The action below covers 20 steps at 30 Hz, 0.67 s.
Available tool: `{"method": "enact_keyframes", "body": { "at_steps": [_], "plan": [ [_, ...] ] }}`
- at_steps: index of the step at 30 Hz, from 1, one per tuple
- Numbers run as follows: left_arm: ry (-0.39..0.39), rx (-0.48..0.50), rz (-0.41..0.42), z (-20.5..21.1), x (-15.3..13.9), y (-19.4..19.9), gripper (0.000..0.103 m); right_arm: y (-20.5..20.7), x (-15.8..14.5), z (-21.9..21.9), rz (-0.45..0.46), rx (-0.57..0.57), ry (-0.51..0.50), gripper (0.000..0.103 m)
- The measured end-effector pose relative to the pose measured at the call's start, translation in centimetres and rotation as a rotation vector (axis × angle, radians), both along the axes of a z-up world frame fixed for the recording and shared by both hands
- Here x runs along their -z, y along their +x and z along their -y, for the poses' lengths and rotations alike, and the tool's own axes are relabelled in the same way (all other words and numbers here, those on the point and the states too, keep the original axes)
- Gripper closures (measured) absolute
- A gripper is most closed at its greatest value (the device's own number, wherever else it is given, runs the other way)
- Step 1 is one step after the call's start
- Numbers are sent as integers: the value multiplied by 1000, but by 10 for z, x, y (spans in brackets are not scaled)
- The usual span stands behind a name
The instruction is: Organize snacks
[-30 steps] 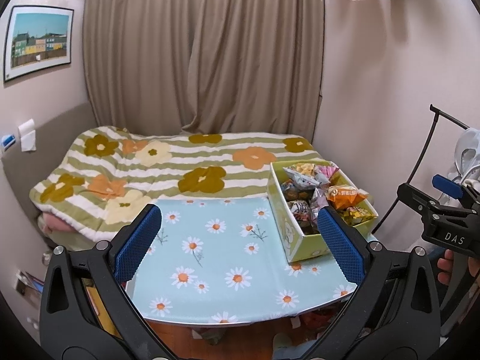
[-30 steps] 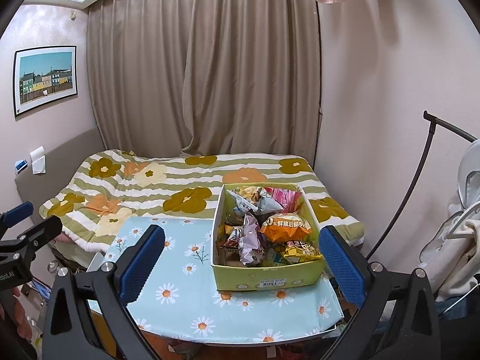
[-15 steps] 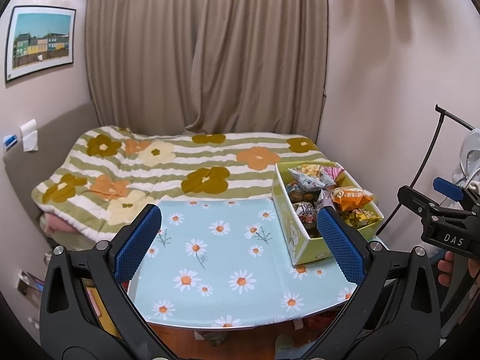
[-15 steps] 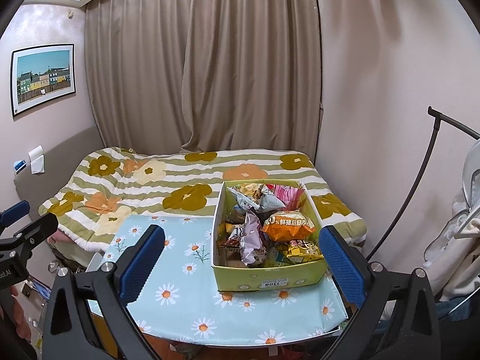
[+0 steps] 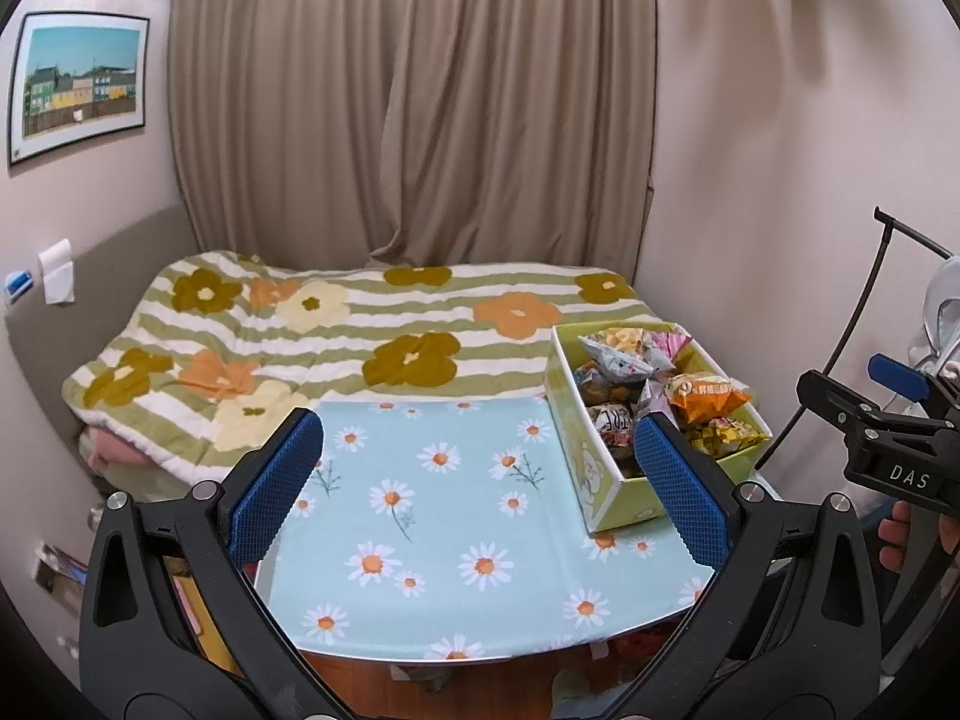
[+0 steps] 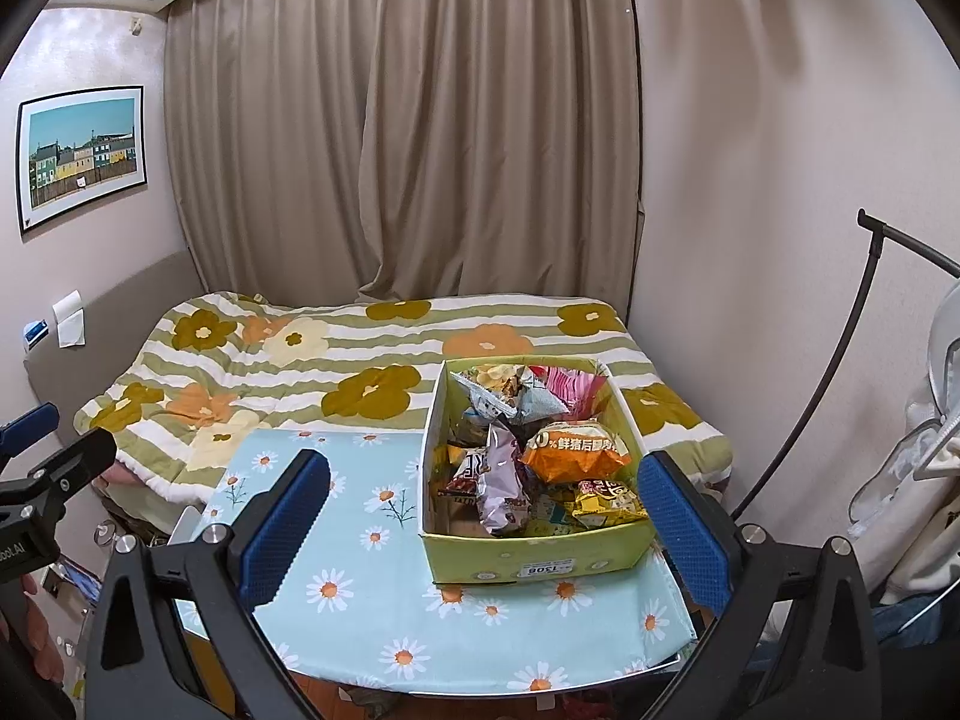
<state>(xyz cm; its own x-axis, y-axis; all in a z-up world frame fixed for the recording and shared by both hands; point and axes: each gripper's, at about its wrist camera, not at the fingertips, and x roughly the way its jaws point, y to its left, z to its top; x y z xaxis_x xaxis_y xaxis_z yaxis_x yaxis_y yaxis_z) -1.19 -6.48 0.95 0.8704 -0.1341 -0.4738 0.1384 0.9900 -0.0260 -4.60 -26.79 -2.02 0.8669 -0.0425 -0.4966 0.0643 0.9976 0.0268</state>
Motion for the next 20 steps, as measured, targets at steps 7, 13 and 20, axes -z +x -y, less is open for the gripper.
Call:
{"method": "enact_keyframes", "body": {
  "at_steps": [7, 13, 20],
  "plan": [
    [22, -34, 51, -5, 0, 1, 0, 2, 2, 1, -4, 1, 1, 1],
    [54, -81, 80, -7, 1, 4, 0, 4, 7, -2, -10, 9, 3, 1],
    [49, -93, 59, -8, 12, 15, 0, 15, 12, -1, -32, -2, -4, 1]
  ]
}}
